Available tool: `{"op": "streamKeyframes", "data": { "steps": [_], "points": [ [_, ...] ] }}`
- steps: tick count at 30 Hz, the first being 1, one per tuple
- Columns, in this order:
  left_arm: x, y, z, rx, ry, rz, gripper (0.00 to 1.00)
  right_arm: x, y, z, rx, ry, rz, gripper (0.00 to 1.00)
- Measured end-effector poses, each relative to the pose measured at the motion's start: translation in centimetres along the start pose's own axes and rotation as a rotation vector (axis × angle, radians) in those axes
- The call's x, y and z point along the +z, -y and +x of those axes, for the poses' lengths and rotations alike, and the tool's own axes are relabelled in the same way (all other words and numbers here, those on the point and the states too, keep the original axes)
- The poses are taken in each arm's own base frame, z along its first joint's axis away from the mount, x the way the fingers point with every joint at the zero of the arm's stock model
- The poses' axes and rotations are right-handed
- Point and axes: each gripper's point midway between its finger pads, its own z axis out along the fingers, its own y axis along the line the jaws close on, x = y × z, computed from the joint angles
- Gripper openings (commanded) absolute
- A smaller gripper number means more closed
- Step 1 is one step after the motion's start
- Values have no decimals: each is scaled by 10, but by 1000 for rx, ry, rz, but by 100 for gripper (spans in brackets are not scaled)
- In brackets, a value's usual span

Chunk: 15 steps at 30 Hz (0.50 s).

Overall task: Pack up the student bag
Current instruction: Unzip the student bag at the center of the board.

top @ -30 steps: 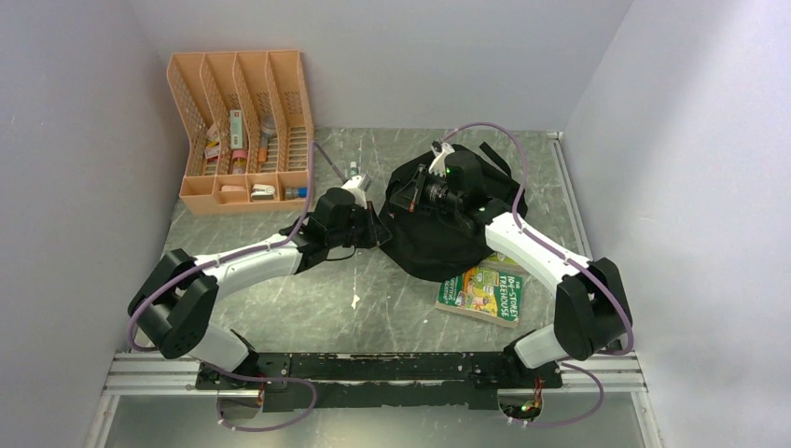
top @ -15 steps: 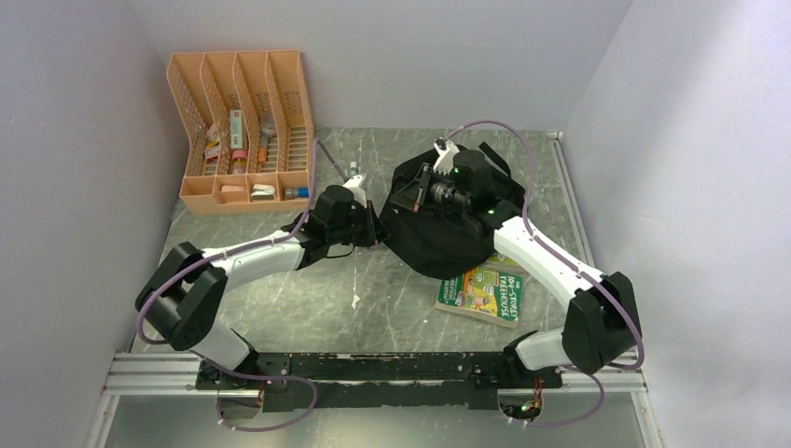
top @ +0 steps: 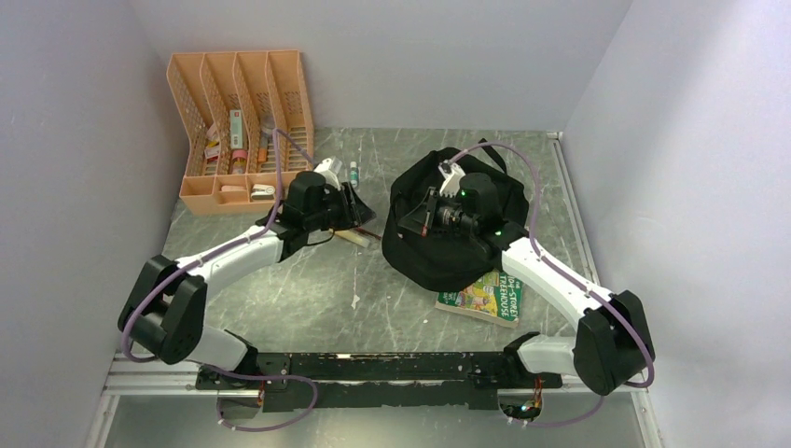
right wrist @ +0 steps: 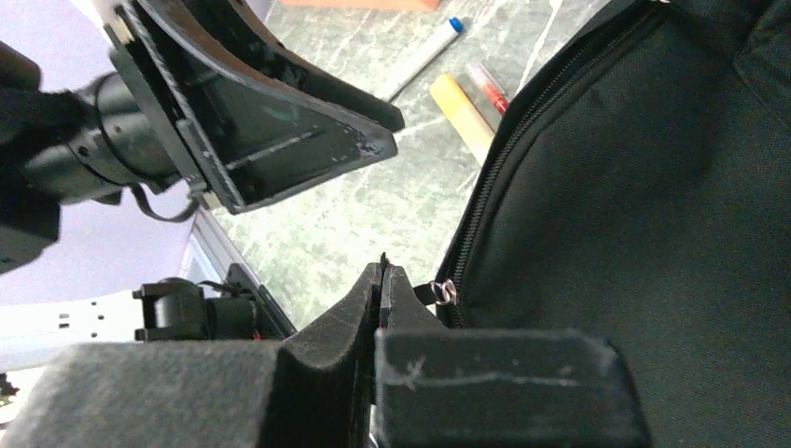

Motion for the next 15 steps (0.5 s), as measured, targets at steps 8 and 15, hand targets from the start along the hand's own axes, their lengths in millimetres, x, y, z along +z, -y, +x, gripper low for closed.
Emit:
{"op": "streamKeyframes", "data": {
  "steps": [8,15],
  "points": [
    [15,22,-20,-20,-34,14,57,-1,5,12,-46,-9,-20,0],
    [28,35,5,-21,-118,15,57,-1,3,10,-67,-5,-36,0]
  ]
}}
